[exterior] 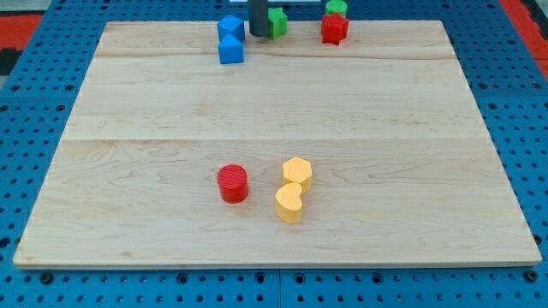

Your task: Point your arm at center

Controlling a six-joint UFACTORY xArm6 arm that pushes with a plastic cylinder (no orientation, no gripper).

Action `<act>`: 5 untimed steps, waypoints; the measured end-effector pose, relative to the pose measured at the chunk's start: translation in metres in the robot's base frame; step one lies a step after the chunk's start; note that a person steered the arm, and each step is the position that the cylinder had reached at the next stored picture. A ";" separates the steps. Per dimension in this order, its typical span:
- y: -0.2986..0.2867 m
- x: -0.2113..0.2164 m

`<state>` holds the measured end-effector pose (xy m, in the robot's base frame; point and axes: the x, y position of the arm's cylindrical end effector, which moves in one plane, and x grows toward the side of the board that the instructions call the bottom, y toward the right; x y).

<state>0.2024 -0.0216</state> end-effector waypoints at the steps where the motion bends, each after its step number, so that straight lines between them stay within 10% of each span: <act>1: 0.020 -0.009; 3: 0.033 0.004; 5: 0.032 0.126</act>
<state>0.3284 0.0107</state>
